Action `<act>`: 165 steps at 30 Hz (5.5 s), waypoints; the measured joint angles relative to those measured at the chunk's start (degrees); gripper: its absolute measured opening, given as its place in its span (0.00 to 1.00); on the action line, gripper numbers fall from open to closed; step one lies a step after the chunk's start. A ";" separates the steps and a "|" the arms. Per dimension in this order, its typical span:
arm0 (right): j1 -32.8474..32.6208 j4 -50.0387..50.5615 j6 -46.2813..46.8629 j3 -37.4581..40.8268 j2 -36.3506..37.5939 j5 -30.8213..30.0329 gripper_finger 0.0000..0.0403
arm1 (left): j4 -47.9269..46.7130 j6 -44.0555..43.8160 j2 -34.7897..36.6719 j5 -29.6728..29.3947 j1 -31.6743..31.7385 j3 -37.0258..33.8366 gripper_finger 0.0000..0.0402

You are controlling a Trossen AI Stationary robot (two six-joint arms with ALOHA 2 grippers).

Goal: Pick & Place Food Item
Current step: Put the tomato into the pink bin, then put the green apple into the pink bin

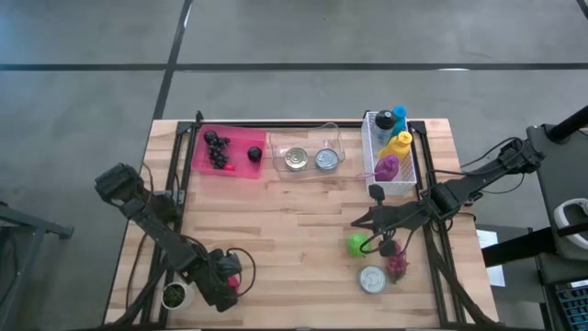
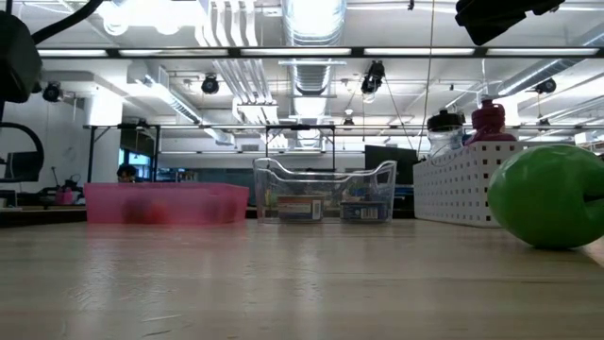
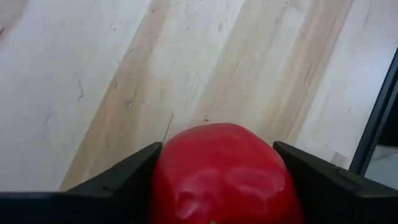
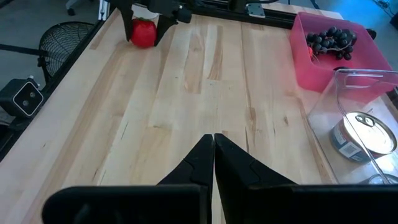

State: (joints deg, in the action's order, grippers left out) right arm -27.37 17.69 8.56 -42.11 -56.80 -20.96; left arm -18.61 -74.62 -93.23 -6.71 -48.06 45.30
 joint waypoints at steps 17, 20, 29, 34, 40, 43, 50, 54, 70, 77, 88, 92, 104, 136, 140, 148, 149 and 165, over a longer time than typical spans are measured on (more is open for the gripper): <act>0.00 0.01 0.00 0.00 0.01 0.00 0.02 | -0.29 4.02 0.07 -1.02 5.54 1.35 0.70; 0.00 0.00 0.00 0.00 0.02 -0.01 0.02 | -0.82 9.25 0.46 -1.03 8.67 3.26 0.66; -0.01 0.00 0.00 0.00 0.00 0.01 0.02 | -7.96 23.98 4.40 -1.80 19.71 8.81 0.68; 0.01 0.00 0.00 0.00 0.01 0.00 0.02 | -15.22 28.92 6.08 -5.51 28.09 11.74 0.68; 0.01 0.00 -0.01 0.00 0.01 -0.01 0.02 | -19.07 33.44 7.64 -7.49 40.58 13.20 0.64; -0.01 0.00 0.00 0.00 0.02 0.00 0.02 | -20.01 34.67 8.13 -7.83 46.97 13.31 0.66; -0.01 0.00 0.00 0.00 0.02 0.00 0.02 | -25.44 34.32 8.96 -10.81 62.14 13.30 0.66; -0.01 0.00 0.00 0.00 0.02 -0.01 0.02 | -24.17 34.14 8.96 -11.86 70.16 12.94 0.64; 0.00 0.00 -0.02 0.00 0.02 -0.01 0.02 | -14.66 31.06 8.61 -14.46 87.31 12.97 0.64; 0.00 0.00 -0.01 0.01 0.01 0.00 0.02 | -16.40 32.23 8.63 -7.37 90.67 16.27 0.64; 0.00 0.00 -0.01 0.00 0.02 0.01 0.02 | -16.97 31.51 4.16 -5.65 93.37 16.33 0.65; -0.01 0.00 -0.01 0.00 0.02 0.00 0.02 | -16.99 32.16 1.79 -5.61 93.74 17.16 0.64; -0.01 0.00 -0.01 0.00 0.00 0.01 0.02 | -17.44 32.82 1.70 -5.63 94.35 17.33 0.64; -0.01 -0.45 1.99 0.15 0.02 -20.49 0.02 | -18.41 33.93 -0.08 -2.89 94.59 17.09 0.65; -0.01 -0.43 1.97 0.17 0.02 -20.49 0.02 | -18.80 34.01 -3.87 -2.48 94.92 17.00 0.66; -0.01 -0.44 1.95 0.17 0.02 -20.49 0.02 | -18.83 34.15 -4.70 -0.54 96.29 17.38 0.67; -0.01 -0.44 1.88 0.17 0.02 -20.49 0.02 | -18.95 34.16 -4.66 -0.15 96.29 17.38 0.68; -0.01 -0.44 1.77 0.17 0.02 -20.49 0.02 | -18.80 34.93 -4.23 0.36 96.64 17.38 0.90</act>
State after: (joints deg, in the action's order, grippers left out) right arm -27.38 17.26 10.33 -41.93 -56.77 -41.45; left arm -37.41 -39.69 -97.47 -6.35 48.58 62.67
